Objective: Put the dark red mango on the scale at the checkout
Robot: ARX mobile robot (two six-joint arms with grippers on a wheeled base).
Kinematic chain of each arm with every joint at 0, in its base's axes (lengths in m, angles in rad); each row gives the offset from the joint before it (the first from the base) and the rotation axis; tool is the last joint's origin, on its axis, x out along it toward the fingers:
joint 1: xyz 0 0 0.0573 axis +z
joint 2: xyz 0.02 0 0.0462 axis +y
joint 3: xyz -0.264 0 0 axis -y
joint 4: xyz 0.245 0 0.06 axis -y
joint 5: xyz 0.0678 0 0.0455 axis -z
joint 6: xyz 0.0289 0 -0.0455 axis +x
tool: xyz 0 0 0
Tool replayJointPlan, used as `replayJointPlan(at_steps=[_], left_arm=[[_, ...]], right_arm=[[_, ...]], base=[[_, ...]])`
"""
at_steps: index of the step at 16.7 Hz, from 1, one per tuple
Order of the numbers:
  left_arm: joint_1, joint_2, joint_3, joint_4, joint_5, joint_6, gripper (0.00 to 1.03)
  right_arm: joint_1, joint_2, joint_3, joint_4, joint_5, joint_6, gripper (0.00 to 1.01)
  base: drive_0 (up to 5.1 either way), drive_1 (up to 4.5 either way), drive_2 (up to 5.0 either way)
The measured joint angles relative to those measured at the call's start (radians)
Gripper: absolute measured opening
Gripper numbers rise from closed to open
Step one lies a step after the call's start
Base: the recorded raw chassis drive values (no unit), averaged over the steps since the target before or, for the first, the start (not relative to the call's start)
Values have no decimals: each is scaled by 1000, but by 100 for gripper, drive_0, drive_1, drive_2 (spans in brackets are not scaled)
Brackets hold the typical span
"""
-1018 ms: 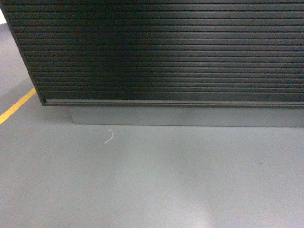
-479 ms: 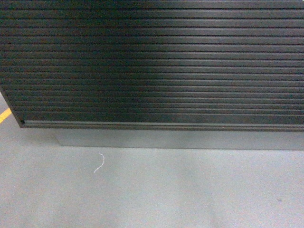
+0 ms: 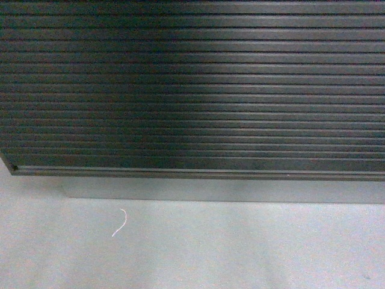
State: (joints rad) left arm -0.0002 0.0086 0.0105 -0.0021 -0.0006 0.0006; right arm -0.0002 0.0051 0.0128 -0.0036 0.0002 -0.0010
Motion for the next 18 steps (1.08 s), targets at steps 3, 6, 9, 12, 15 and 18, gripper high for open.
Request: replayJointPlan(at_steps=[3,6,9,12,15,18], left_arm=[[0,0,0,-4,1,0,98],[0,2,0,-6,3,0,98],[0,0,0,-2,0,0,98],[0,0,0,-1,1,0,98],[0,0,0,-1,1,0,98],[0,0,0,-1,0,0,98]], right_arm=[[0,0,0,-1,0,0,98],[0,0,0,-12,0,0,98],[0,0,0,-4,0,0,98],[0,0,0,0,0,0,98],[0,0,0,0,0,0,98],[0,0,0,0,0,0,98]], base=[[2,433,-430],[-1,142,-145],[0,0,0],[0,0,0],[0,0,0],[0,0,0]])
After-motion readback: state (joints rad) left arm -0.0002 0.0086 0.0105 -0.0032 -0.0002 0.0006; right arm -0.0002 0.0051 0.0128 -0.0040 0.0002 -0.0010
